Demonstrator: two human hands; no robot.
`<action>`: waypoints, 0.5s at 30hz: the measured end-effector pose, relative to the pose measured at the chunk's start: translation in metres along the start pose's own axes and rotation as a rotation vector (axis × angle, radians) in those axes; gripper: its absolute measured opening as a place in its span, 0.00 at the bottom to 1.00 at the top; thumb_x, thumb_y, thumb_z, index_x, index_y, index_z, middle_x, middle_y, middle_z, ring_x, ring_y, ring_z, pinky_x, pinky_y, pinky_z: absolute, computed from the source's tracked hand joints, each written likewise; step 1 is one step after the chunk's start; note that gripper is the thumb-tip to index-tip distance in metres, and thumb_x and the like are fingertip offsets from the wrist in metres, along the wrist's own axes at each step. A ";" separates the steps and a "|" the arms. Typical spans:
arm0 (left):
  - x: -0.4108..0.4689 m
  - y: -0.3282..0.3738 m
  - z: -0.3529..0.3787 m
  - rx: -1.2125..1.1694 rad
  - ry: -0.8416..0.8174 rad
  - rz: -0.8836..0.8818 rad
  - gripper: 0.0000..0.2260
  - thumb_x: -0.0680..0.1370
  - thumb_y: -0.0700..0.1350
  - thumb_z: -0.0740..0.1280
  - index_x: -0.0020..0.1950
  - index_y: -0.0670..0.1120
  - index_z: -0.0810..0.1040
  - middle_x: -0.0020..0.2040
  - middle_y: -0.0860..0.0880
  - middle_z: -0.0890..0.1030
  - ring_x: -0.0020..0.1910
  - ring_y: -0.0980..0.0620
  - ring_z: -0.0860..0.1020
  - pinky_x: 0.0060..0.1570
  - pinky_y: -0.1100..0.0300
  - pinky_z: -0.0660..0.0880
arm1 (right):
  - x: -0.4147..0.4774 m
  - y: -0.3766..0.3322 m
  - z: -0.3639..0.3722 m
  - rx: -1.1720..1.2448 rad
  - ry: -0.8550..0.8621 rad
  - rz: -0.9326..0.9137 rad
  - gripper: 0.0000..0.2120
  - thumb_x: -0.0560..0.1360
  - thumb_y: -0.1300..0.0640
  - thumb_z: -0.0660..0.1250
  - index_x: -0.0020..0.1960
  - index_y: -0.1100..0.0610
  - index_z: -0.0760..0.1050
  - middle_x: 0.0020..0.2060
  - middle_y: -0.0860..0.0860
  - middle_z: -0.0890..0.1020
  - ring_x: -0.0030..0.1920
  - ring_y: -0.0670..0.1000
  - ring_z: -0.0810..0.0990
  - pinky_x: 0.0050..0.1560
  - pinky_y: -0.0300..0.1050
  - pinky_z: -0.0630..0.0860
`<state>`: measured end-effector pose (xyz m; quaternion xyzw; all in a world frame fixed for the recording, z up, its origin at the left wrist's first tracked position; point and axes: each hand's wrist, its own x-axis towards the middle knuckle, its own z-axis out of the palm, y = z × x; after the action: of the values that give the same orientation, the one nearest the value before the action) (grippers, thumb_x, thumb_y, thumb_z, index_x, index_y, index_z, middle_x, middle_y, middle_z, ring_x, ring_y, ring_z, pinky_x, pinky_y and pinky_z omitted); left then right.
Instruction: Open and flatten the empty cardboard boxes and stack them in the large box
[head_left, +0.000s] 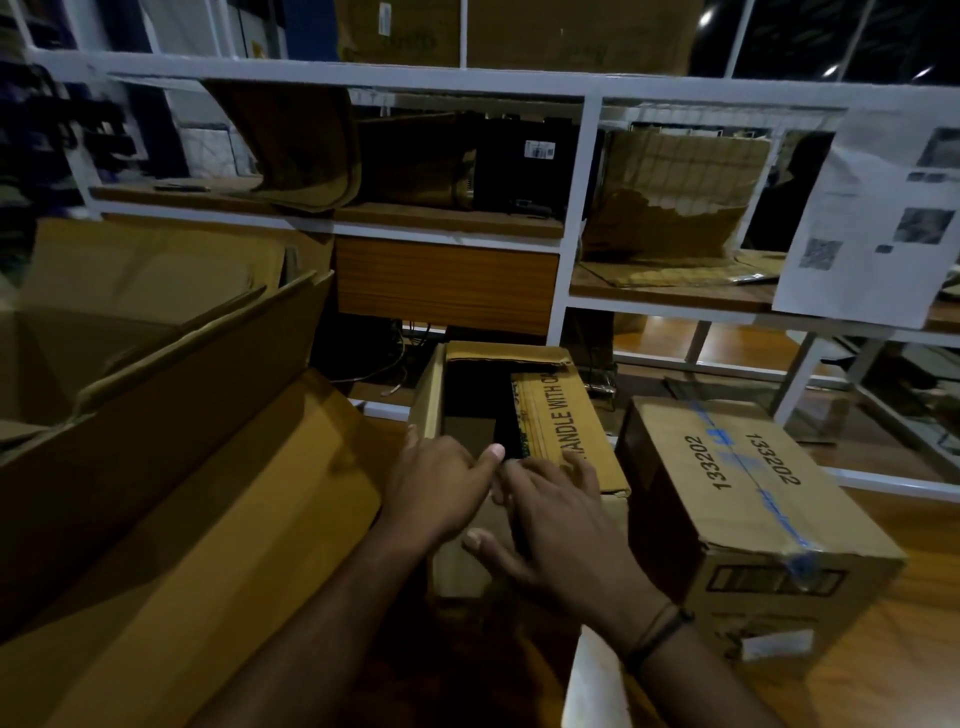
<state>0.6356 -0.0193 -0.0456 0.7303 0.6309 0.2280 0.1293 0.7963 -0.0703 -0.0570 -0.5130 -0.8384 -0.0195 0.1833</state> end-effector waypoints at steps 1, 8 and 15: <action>0.003 -0.005 0.004 0.000 0.009 0.006 0.28 0.84 0.64 0.54 0.40 0.51 0.85 0.43 0.50 0.85 0.63 0.51 0.77 0.77 0.48 0.58 | 0.002 0.002 -0.007 0.015 -0.008 0.021 0.26 0.80 0.27 0.50 0.69 0.44 0.63 0.64 0.42 0.79 0.72 0.46 0.68 0.80 0.60 0.47; 0.021 -0.023 0.021 -0.042 0.074 0.037 0.32 0.79 0.72 0.54 0.31 0.51 0.81 0.37 0.54 0.82 0.68 0.47 0.74 0.62 0.49 0.72 | 0.011 0.008 -0.038 -0.161 0.163 0.114 0.24 0.81 0.34 0.51 0.68 0.47 0.71 0.66 0.48 0.78 0.75 0.52 0.67 0.80 0.62 0.46; 0.023 -0.025 0.018 -0.144 0.114 0.101 0.32 0.80 0.67 0.61 0.24 0.48 0.71 0.23 0.52 0.74 0.38 0.51 0.77 0.57 0.52 0.75 | -0.007 0.043 -0.069 -0.354 0.065 0.435 0.22 0.77 0.48 0.69 0.69 0.50 0.73 0.77 0.54 0.68 0.82 0.63 0.42 0.76 0.75 0.37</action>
<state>0.6253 0.0097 -0.0692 0.7358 0.5815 0.3202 0.1335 0.8566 -0.0710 -0.0018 -0.7040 -0.6857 -0.1425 0.1177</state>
